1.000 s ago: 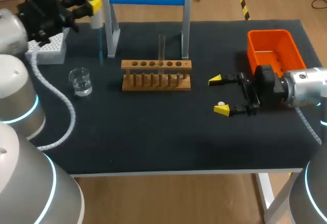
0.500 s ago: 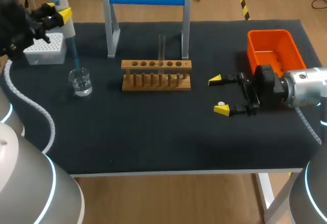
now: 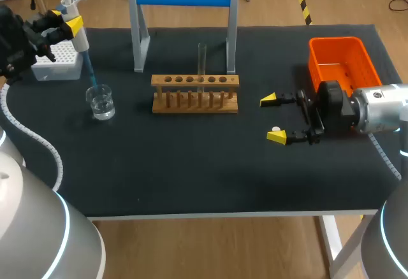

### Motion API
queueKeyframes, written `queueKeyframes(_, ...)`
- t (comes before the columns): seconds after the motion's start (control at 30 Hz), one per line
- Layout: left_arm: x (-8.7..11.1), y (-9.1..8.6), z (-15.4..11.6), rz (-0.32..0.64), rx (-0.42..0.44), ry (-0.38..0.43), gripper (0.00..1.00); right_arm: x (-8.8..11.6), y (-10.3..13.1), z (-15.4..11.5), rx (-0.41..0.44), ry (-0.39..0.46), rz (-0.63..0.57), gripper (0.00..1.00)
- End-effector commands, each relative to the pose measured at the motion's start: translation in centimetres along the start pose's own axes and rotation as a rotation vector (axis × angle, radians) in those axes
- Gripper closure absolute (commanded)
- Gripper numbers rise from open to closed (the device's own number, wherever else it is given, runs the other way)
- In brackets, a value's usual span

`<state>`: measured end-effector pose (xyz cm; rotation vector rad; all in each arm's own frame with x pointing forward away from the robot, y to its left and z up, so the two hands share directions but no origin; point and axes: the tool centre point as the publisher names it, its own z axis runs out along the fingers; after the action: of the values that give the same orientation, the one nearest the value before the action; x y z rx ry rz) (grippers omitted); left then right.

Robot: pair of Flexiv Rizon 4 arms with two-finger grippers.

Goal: Invert the test tube, pick up the pipette, mount the tip to pipette, aspirate from beaker and dispense into the tube, eject the tip, return the pipette, and cap with the stopper.

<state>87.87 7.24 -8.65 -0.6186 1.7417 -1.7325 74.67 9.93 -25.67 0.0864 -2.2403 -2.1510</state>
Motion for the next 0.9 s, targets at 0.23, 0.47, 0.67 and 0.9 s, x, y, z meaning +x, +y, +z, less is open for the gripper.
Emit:
queueKeyframes(0.23, -0.95, 0.43, 1.3, 0.018, -0.005, 0.007, 1.0, 0.08, 0.05, -0.04, 0.001, -0.002, 0.0, 0.0)
queueKeyframes(0.47, -1.23, 0.51, 1.36, 0.039, -0.022, 0.007, 1.0, 0.08, 0.05, -0.04, 0.001, -0.002, 0.0, 0.0)
queueKeyframes(0.67, -1.22, 0.54, 1.36, 0.041, -0.02, 0.004, 1.0, 0.08, 0.05, -0.04, 0.001, -0.002, 0.0, 0.0)
queueKeyframes(0.9, -1.22, 0.54, 1.36, 0.041, -0.02, 0.004, 1.0, 0.08, 0.05, -0.04, 0.001, -0.002, 0.0, 0.0)
